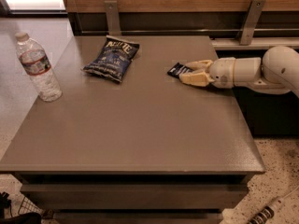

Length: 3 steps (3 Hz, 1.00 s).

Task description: Move rxbar blueberry near water bottle

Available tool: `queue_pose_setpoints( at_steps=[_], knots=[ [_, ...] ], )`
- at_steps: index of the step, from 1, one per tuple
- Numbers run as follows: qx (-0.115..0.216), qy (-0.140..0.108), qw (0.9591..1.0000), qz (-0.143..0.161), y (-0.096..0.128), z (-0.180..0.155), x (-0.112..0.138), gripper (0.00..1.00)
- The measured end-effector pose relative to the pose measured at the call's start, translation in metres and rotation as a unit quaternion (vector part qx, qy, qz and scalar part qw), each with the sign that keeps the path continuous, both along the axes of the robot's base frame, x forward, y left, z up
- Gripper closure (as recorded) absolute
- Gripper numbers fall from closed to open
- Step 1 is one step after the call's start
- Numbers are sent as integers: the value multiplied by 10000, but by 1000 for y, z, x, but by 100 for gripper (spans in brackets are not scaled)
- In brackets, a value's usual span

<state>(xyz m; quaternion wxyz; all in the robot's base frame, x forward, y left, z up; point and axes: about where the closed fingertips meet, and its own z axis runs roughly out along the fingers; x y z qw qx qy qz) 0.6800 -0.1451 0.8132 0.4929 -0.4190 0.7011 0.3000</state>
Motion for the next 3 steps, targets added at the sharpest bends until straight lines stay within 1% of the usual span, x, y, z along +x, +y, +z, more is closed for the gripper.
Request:
queue_pose_setpoints(
  at_steps=[2,3],
  knots=[
    [-1,0,10000,1,0,0,0,100],
    [-601,-219,9979,140,19,33,-16,100]
  ],
)
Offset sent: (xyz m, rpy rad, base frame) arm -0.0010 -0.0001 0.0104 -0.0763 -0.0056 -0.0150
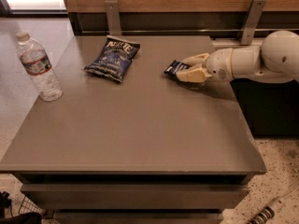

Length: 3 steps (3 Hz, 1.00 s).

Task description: Move rxbar blueberry near water bottle

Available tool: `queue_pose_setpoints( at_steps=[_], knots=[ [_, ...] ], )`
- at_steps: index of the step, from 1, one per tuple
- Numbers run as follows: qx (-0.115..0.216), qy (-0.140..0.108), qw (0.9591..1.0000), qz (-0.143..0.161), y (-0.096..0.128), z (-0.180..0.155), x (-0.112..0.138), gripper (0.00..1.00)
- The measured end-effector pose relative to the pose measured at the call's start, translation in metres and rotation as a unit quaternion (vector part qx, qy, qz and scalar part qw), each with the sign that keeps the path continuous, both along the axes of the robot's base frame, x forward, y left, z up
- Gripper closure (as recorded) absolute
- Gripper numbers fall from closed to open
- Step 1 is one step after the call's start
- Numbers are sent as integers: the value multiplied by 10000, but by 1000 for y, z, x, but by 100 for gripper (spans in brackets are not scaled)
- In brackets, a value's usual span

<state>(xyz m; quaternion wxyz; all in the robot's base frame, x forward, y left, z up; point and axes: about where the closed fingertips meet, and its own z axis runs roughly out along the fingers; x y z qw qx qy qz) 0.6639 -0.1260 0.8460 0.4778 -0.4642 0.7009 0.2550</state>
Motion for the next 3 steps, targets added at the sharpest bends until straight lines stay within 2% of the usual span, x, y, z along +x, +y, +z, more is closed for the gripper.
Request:
queue_pose_setpoints(
  at_steps=[1,2,3],
  knots=[
    [-791,-322,9961,218,32,45,-32,100],
    [-1107,-488,9919,376,53,65,-53,100],
    [-1203,-534,9886,736,100,61,-89,100]
  ],
)
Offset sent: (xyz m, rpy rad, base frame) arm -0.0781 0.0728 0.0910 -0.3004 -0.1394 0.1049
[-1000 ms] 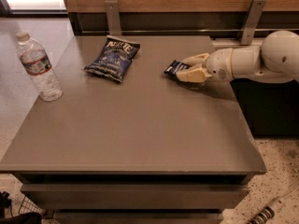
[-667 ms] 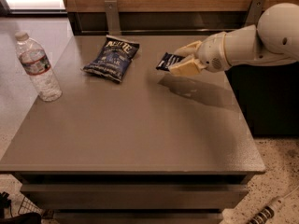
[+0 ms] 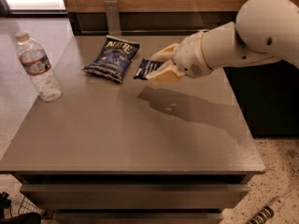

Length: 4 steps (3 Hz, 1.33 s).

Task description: Move rxbar blueberry near water bottle

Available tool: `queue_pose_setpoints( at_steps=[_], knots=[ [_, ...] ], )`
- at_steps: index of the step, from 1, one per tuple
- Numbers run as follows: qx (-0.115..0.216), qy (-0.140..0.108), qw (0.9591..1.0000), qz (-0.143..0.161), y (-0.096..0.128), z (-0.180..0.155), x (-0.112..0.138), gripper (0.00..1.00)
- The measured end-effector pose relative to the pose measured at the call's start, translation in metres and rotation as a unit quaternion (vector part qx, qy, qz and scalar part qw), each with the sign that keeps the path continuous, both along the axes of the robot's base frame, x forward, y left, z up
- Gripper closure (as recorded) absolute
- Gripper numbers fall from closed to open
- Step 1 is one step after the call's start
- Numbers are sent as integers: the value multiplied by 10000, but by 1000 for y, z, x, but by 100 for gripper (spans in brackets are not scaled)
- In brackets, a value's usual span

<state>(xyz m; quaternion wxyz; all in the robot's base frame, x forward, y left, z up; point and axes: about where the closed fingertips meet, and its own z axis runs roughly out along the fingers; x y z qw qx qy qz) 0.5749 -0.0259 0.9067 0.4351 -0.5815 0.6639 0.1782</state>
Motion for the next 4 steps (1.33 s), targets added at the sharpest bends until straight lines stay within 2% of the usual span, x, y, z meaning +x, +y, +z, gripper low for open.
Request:
queue_pose_setpoints(
  at_steps=[1,2,3,4],
  knots=[
    [-8,60,9995,304,41,-13,-25,100],
    [114,210,9978,624,98,-29,-38,100],
    [219,343,9952,889,146,-40,-39,100],
    [398,611,9905,1163,192,-54,-38,98]
  ],
)
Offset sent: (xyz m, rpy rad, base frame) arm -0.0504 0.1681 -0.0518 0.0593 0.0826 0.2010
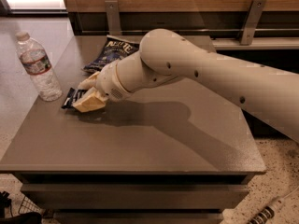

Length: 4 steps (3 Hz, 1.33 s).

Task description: Move rxbar blueberry near water bottle

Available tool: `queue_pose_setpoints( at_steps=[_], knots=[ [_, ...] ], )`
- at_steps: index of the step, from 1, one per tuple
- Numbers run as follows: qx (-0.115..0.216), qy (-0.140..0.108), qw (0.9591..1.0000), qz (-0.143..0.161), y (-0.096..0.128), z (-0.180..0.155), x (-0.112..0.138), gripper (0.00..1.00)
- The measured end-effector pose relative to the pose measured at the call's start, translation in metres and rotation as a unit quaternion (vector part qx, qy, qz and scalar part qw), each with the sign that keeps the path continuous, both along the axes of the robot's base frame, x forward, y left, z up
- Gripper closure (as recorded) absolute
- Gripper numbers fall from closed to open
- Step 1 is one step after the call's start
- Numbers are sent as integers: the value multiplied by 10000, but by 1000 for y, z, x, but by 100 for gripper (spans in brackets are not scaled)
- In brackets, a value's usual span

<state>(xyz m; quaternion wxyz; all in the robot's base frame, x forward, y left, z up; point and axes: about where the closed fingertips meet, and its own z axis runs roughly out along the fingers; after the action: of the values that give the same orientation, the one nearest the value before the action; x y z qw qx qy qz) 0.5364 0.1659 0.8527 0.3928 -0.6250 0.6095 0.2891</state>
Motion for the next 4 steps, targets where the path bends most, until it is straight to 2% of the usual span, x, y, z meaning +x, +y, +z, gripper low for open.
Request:
queue_pose_setpoints(
  at_steps=[1,2,4],
  knots=[
    [-12,-23,10000,-5,-2,1,-1,90],
    [-15,-26,10000,15,0,2,-3,59],
    [-19,-30,10000,49,3,2,-5,13]
  ],
)
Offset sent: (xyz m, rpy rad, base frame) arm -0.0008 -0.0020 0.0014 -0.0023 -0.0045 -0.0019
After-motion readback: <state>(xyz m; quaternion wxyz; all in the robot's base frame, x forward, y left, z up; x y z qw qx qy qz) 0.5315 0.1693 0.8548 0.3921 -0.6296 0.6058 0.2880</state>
